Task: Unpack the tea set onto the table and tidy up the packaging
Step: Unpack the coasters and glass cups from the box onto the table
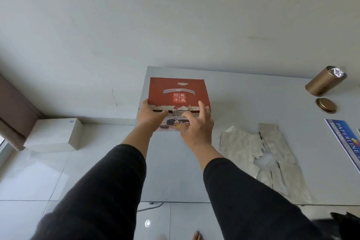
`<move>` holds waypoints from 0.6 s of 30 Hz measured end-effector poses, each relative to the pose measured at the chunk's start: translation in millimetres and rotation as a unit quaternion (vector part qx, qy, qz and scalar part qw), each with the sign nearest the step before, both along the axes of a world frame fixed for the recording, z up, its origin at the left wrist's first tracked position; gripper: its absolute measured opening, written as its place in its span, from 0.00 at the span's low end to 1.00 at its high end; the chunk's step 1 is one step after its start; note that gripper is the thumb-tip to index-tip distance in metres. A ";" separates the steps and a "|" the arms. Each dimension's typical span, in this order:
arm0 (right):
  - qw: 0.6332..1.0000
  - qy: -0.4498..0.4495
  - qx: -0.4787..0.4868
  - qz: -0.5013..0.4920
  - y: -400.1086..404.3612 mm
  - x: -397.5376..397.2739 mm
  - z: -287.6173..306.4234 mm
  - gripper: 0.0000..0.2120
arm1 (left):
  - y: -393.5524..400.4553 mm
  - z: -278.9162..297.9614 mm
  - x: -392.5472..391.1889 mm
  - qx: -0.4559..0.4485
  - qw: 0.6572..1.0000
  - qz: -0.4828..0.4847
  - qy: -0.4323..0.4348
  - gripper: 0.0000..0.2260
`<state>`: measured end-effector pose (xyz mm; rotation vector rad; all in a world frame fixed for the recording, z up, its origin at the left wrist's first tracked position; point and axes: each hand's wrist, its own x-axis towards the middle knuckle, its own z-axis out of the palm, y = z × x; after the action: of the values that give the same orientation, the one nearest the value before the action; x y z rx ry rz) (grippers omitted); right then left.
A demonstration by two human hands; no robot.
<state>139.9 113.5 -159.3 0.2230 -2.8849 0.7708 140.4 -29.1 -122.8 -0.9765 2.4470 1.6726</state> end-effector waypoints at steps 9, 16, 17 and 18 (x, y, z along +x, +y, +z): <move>0.998 -0.030 0.016 0.045 -0.7 -2.6 4.7 0.18 | 5.9 -0.1 -2.5 0.055 0.998 0.036 -0.004 0.33; 0.988 -0.022 0.137 0.075 5.5 -5.4 3.9 0.23 | 11.1 -0.9 -9.9 0.079 0.994 0.070 -0.005 0.30; 0.983 -0.031 0.165 0.078 5.7 -5.9 3.5 0.25 | 10.7 -0.8 -10.2 0.075 0.995 0.070 -0.009 0.30; 0.979 -0.038 0.185 0.079 5.4 -5.9 3.1 0.26 | 10.5 -0.9 -10.6 0.073 0.995 0.071 -0.010 0.30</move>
<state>134.0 118.9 -156.2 0.4789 -3.0919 0.2577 129.8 -18.6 -123.6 -1.1666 2.2529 1.8430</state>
